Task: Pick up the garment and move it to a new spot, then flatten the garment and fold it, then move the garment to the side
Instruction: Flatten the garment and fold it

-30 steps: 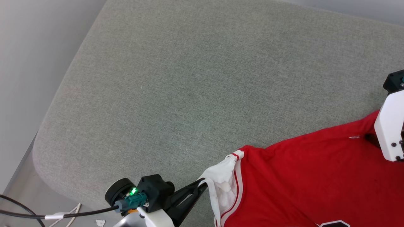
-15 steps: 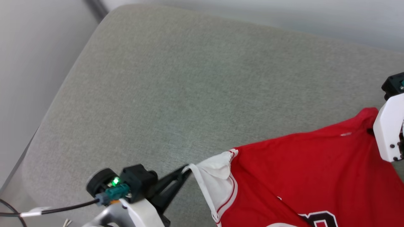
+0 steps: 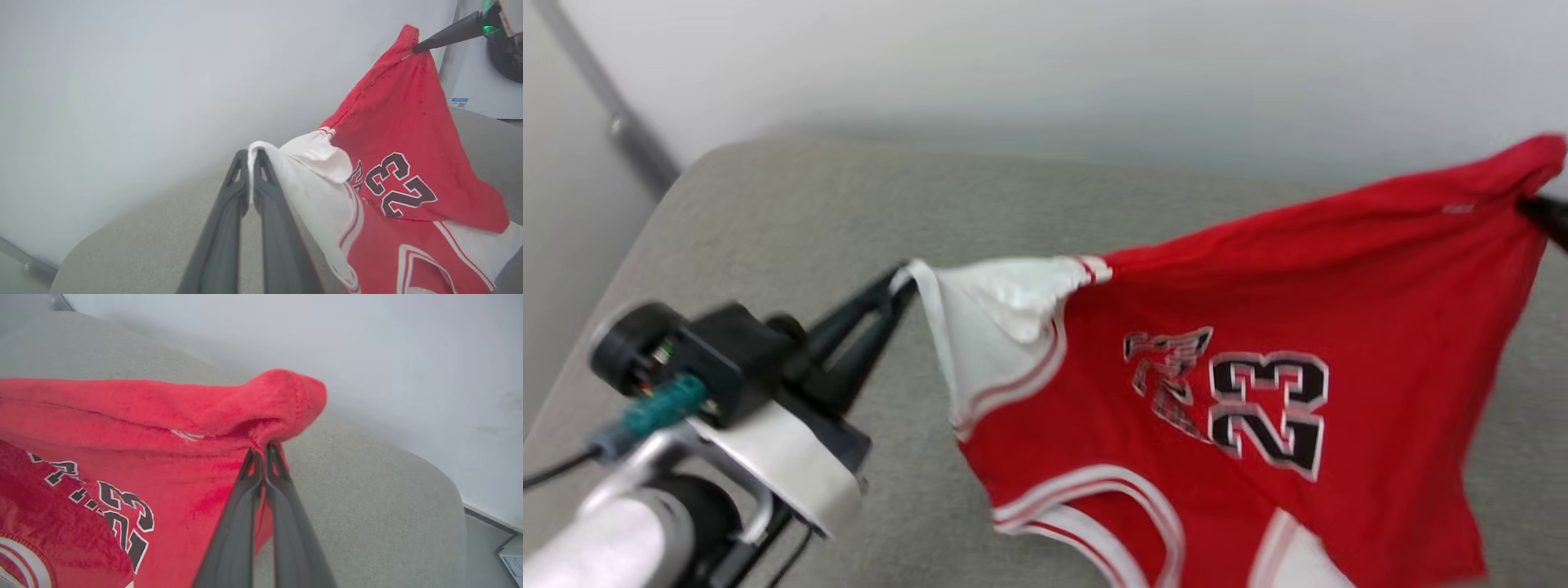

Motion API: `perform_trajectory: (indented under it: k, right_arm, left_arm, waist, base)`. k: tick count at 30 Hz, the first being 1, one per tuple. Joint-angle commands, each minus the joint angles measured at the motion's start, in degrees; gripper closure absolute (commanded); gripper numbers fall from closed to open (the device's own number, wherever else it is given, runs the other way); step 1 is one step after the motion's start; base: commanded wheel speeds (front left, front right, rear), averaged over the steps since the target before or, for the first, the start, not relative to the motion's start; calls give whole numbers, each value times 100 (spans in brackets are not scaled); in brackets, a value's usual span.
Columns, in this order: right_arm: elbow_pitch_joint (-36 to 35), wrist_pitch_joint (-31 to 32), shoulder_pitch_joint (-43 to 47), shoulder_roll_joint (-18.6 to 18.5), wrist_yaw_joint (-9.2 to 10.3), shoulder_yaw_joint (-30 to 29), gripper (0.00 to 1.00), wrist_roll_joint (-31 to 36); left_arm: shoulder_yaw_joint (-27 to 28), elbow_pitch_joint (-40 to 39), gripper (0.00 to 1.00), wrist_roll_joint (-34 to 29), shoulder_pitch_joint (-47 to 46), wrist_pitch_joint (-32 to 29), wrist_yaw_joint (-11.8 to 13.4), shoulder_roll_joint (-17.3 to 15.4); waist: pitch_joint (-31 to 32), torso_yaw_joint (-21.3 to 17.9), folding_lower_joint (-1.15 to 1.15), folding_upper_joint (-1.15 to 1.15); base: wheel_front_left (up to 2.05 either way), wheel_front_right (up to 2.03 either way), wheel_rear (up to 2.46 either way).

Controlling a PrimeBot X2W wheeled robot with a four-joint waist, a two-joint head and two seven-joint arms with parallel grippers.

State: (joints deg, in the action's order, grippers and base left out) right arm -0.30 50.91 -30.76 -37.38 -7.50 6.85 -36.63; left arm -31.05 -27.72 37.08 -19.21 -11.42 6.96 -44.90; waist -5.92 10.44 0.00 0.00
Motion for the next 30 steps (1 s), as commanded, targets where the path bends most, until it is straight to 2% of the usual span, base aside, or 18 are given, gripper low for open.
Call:
perform_trajectory:
  k: [1, 5, 11, 18, 26, 30]
  right_arm:
    - [-134, -57, -105, 28, 2, -120, 100, 7]
    - [-573, -103, -210, 230, 2, -426, 100, -69]
    - [-1231, -112, -372, 309, 2, -714, 100, -140]
    - [-1659, -253, -586, 391, 2, -821, 100, -146]
    - [-1826, -305, -926, 628, 2, -1009, 100, -69]
    - [-1753, -555, -1283, 714, 2, -1094, 100, 57]
  left_arm:
    - [119, -60, 100, 33, -187, 15, 23, -47]
    - [484, -107, 100, 65, -565, 74, 63, -117]
    - [957, -118, 100, 72, -1238, 178, 37, -226]
    - [1433, -30, 100, 140, -2116, 367, 38, -125]
    - [1618, 229, 100, 132, -3181, 243, -18, -80]
    - [1556, 577, 100, 121, -3790, 125, -134, -11]
  waist:
    - [292, -373, 0, 0]
    - [397, -675, 0, 0]
    - [432, -1033, 0, 0]
    - [320, -1352, 0, 0]
    - [-225, -1553, 0, 0]
    - [-668, -1593, 0, 0]
  base:
    - [0, 0, 0]
    - [0, 0, 0]
    - [0, 0, 0]
    - [0, 0, 0]
    - [0, 0, 0]
    - [0, 0, 0]
